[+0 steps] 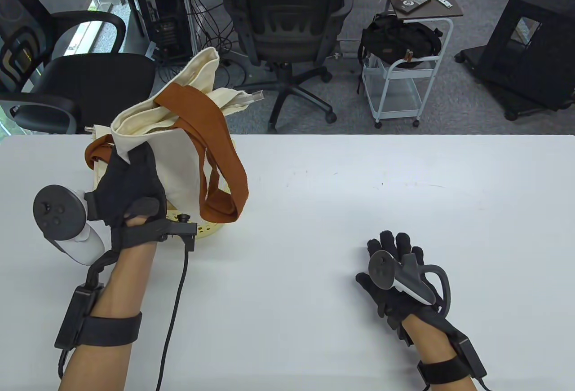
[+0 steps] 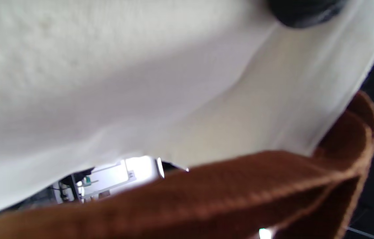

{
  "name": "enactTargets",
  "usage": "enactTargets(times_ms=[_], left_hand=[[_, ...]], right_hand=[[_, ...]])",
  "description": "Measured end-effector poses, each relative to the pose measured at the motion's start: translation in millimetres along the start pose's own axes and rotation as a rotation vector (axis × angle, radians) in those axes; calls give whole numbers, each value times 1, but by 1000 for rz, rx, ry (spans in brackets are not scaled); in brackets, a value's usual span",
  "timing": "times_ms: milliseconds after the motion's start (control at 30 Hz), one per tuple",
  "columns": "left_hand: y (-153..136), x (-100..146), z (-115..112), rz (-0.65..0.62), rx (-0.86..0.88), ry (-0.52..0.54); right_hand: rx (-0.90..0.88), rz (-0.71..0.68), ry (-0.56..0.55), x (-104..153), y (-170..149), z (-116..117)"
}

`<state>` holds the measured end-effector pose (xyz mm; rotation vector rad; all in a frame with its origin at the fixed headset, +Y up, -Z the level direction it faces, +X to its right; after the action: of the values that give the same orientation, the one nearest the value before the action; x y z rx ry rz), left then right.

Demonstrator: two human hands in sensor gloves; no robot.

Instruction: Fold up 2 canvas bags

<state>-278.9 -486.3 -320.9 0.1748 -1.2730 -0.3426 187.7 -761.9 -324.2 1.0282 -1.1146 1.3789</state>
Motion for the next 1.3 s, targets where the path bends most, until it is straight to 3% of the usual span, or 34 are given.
enactTargets(times_ms=[133, 400, 833, 933, 1167, 1300], left_hand=[[-11, 10, 0, 56, 108, -15], [-68, 40, -12, 198, 216, -54], [-197, 84, -53, 499, 360, -252], [-223, 90, -63, 602, 456, -313], [-245, 98, -77, 653, 558, -394], [-249, 103, -90, 681, 556, -452]], right_hand=[[-5, 2, 0, 0, -1, -1], [-51, 8, 26, 0, -2, -1], [-114, -26, -23, 4, -2, -11], [-230, -60, -51, 6, -3, -19], [-591, -156, -116, 9, -1, -44], [-879, -180, -17, -5, 14, -48]])
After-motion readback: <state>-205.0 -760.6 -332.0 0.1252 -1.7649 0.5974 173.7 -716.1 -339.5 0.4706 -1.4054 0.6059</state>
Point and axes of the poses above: the tracker on the back of each hand, its own y axis roughly to the thumb side, its own x axis roughly from the fingertips to the wrist, z = x × y, the point moved 3 cm from there along -x, roughly from the wrist to the fingertips, and after that the axes turned 9 degrees about z, right-handed, at the moved point
